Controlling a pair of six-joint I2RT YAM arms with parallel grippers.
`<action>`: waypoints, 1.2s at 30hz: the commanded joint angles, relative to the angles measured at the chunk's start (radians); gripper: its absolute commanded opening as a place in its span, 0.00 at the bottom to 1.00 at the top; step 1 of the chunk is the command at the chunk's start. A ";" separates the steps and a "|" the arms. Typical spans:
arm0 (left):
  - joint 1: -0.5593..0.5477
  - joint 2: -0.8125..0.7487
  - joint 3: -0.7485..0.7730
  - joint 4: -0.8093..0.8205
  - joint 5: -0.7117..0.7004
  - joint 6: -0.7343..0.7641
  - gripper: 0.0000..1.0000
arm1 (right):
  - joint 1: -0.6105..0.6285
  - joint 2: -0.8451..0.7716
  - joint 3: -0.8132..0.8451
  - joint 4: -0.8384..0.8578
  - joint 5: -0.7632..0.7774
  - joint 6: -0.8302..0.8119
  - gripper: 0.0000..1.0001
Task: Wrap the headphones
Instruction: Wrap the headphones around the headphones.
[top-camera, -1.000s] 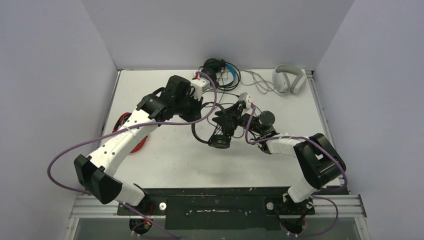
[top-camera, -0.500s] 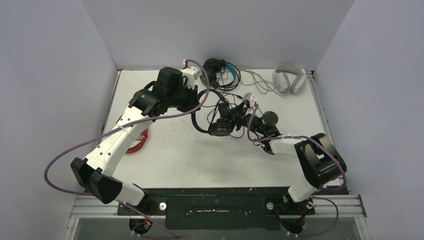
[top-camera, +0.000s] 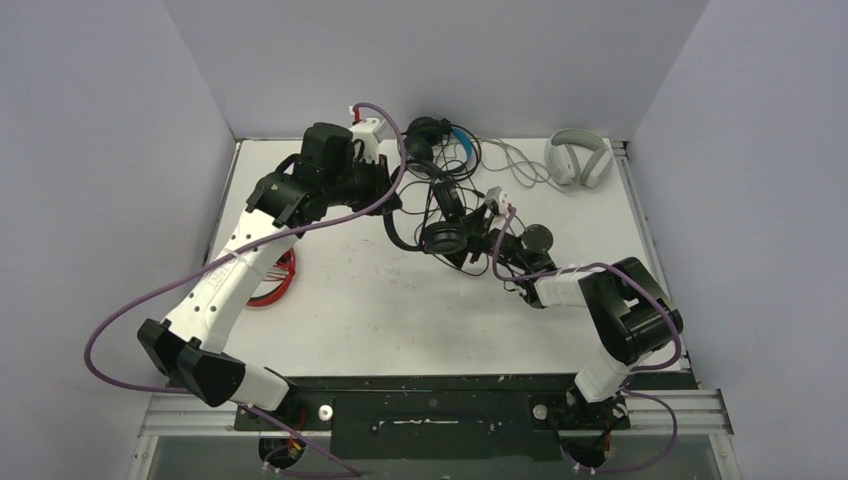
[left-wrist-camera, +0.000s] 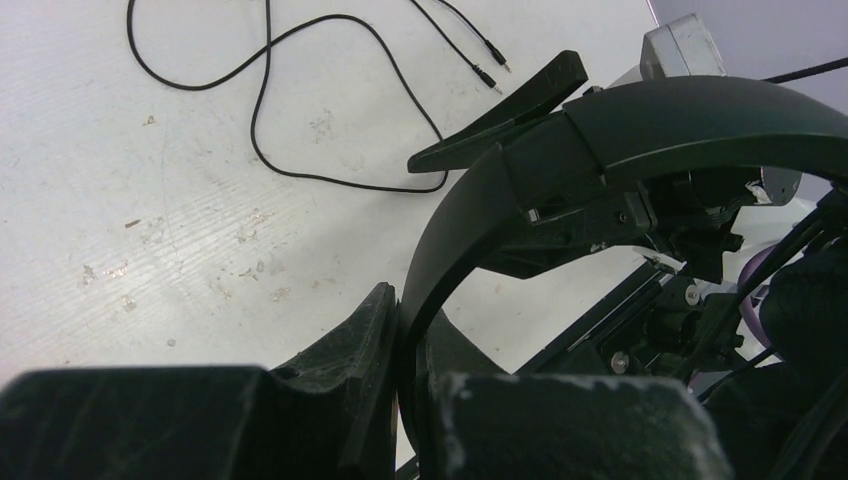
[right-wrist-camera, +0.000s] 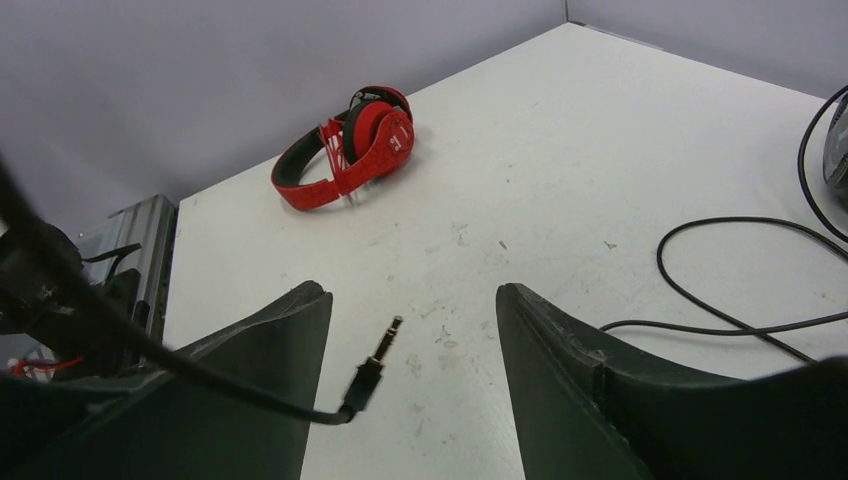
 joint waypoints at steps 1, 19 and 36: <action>0.004 0.001 0.054 0.077 0.034 -0.043 0.00 | -0.008 -0.038 -0.035 0.105 0.001 0.009 0.65; 0.009 0.021 0.044 0.079 0.057 -0.044 0.00 | -0.071 -0.281 -0.050 -0.235 0.066 -0.156 0.74; 0.016 0.017 0.017 0.125 0.194 -0.096 0.00 | -0.078 -0.123 0.045 -0.160 0.028 -0.064 0.00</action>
